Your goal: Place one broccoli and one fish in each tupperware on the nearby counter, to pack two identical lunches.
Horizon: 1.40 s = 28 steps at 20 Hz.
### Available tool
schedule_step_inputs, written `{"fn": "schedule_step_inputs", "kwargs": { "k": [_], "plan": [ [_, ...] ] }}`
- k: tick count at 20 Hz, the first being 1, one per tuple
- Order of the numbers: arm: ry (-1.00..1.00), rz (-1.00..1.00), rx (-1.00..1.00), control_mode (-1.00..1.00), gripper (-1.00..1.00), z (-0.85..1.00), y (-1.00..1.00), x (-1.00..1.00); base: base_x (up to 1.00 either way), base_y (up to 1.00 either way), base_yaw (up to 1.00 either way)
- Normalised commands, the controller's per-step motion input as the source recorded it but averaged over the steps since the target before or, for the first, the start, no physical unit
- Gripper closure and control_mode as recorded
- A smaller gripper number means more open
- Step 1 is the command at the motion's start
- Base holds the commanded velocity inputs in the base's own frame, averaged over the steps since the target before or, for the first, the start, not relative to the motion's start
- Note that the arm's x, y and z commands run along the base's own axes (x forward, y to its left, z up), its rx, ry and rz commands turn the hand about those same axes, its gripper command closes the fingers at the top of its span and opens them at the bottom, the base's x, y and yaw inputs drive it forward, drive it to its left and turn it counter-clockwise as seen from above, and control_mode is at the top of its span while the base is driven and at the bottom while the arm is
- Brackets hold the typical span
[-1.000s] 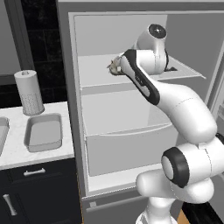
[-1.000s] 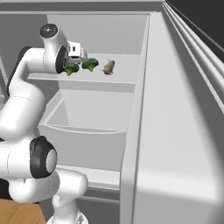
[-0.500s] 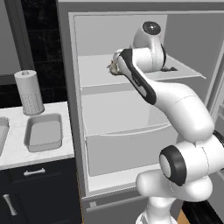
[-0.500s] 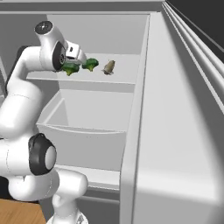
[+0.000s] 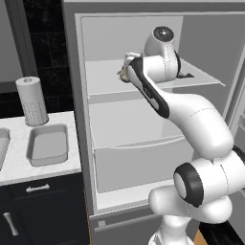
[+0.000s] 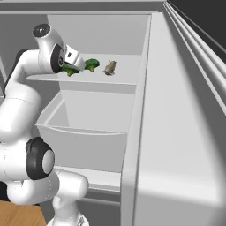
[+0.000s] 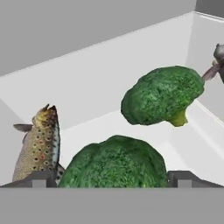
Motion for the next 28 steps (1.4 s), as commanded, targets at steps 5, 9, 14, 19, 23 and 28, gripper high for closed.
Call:
{"fn": "schedule_step_inputs", "kwargs": {
  "k": [5,9,14,19,23,28],
  "plan": [
    [0.00,-0.21,0.22,-1.00,-1.00,0.00,0.00,0.00,0.00,0.00,0.00],
    [0.03,-0.21,0.15,-1.00,-1.00,0.00,-0.11,-0.05,0.00,0.00,0.00],
    [0.03,-0.17,0.12,-1.00,-1.00,0.00,-0.06,-0.18,0.00,0.00,0.00],
    [-0.01,0.00,0.10,-1.00,-1.00,0.00,0.13,0.09,0.00,0.00,0.00],
    [0.00,0.00,0.02,-1.00,-1.00,0.00,0.00,0.45,0.00,0.00,0.00],
    [0.00,-0.02,0.00,-1.00,-1.00,-0.14,0.00,0.17,0.00,0.00,0.00]
  ]
}}
